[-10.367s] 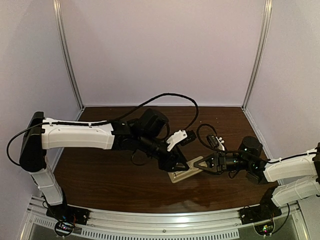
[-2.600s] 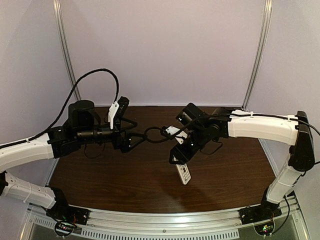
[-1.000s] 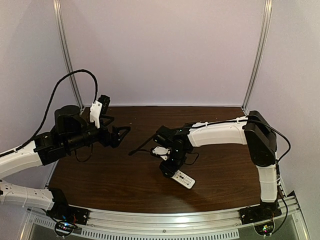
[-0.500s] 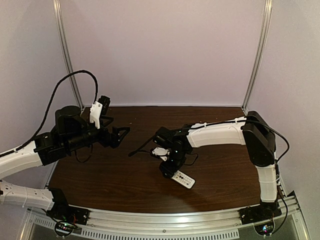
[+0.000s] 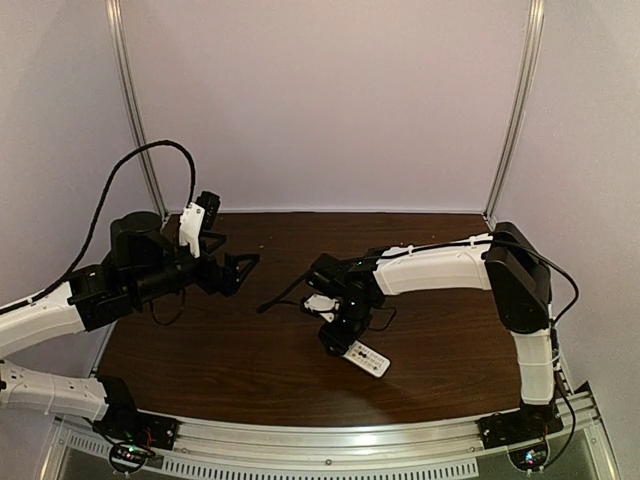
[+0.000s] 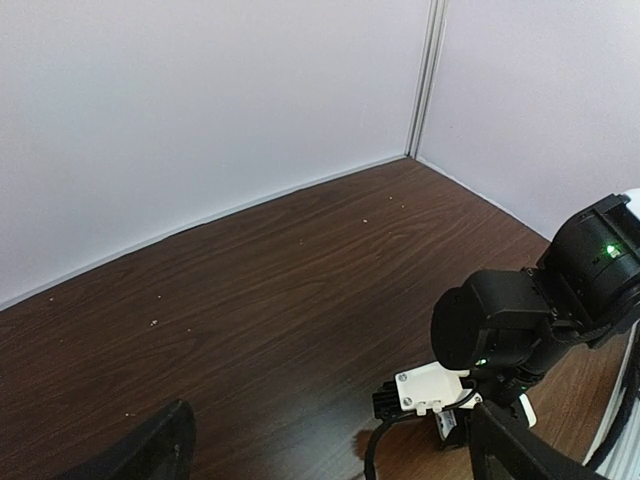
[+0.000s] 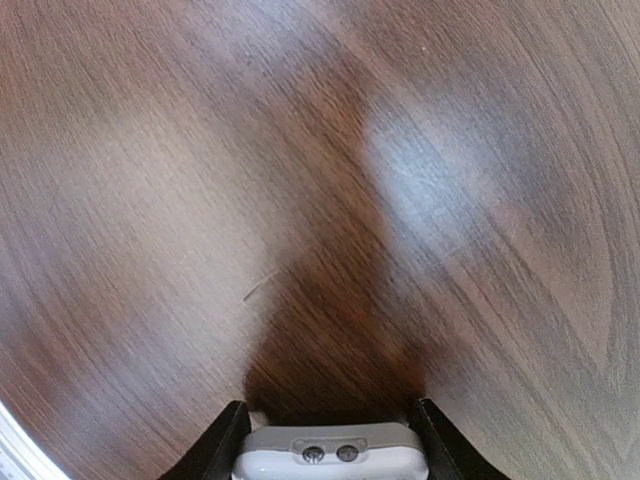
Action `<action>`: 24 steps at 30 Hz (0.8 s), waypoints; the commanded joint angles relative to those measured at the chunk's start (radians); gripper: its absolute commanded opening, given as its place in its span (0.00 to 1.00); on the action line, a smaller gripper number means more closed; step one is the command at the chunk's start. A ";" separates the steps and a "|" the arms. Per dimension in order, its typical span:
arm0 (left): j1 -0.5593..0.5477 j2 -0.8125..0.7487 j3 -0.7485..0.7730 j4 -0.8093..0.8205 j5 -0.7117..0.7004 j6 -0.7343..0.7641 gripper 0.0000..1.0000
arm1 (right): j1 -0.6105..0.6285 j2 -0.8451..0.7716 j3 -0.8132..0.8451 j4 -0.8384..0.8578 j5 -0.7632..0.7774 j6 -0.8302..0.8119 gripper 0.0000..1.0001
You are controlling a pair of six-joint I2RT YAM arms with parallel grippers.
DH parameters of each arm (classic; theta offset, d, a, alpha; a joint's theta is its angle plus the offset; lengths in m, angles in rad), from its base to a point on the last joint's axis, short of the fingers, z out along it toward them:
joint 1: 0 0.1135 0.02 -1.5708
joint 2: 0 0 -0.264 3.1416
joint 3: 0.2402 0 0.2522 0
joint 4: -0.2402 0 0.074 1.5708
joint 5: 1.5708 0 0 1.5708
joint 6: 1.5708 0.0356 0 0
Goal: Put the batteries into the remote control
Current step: Place the remote control at the center of the board.
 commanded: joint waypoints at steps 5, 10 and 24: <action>0.004 -0.007 -0.008 0.015 -0.028 0.010 0.97 | 0.007 0.039 -0.014 0.045 0.029 0.003 0.49; 0.004 -0.005 -0.009 0.015 -0.030 0.009 0.97 | 0.008 0.038 -0.014 0.048 0.035 0.005 0.58; 0.004 0.047 0.058 -0.041 -0.023 0.007 0.97 | -0.007 -0.083 0.013 0.084 0.013 0.042 0.92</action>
